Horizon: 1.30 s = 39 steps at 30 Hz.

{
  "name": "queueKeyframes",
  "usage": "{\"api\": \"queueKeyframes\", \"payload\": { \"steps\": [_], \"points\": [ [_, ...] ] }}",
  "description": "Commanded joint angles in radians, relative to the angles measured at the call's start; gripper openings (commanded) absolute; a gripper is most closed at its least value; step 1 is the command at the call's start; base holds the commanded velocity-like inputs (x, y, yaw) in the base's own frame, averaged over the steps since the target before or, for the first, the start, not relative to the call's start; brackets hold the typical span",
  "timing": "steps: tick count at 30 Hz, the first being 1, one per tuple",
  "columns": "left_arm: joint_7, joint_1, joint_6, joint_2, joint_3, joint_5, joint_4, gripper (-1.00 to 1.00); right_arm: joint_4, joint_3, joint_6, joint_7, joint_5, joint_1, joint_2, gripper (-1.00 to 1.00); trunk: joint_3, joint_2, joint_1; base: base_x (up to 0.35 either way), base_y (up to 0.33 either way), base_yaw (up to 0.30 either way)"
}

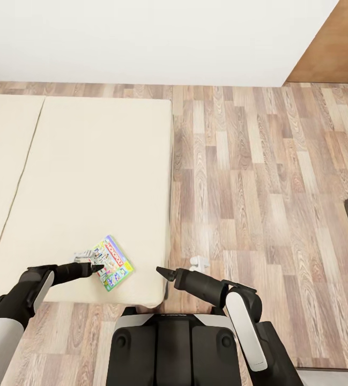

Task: Put all the toys in the child's room - the three board games (two on the bed and one on the table), the two jigsaw puzzles on the table, and the tennis ball on the table - inside the toy box on the table in the child's room.

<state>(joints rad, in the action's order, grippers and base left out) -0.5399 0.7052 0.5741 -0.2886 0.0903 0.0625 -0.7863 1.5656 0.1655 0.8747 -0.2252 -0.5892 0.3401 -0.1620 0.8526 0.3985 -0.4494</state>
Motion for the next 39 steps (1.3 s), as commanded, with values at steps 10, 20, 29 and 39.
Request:
{"api": "queueKeyframes", "payload": {
  "steps": [10, 20, 29, 39],
  "points": [
    [0.001, 0.000, 0.007, 0.001, 0.002, 0.007, -0.001, 1.00, 0.000, -0.001, 0.004, -0.006, 0.006, 0.000, -0.001, 1.00, 0.001, 0.002, -0.001, 0.000, 0.095, 0.000],
    [0.001, 0.000, 0.007, 0.002, 0.001, 0.007, -0.001, 1.00, 0.000, -0.001, 0.004, -0.006, 0.006, 0.000, -0.001, 1.00, 0.001, 0.002, -0.001, 0.000, 0.038, 0.000],
    [0.001, 0.000, 0.007, 0.002, 0.001, 0.007, -0.001, 1.00, 0.000, -0.001, 0.004, -0.006, 0.006, 0.000, -0.001, 1.00, 0.001, 0.002, -0.001, 0.049, 0.046, 0.000],
    [0.000, 0.000, 0.007, 0.002, 0.001, 0.007, -0.001, 1.00, 0.000, -0.001, 0.004, -0.006, 0.006, 0.000, -0.001, 1.00, 0.001, 0.002, -0.001, 0.085, 0.069, 0.000]
  ]
}}
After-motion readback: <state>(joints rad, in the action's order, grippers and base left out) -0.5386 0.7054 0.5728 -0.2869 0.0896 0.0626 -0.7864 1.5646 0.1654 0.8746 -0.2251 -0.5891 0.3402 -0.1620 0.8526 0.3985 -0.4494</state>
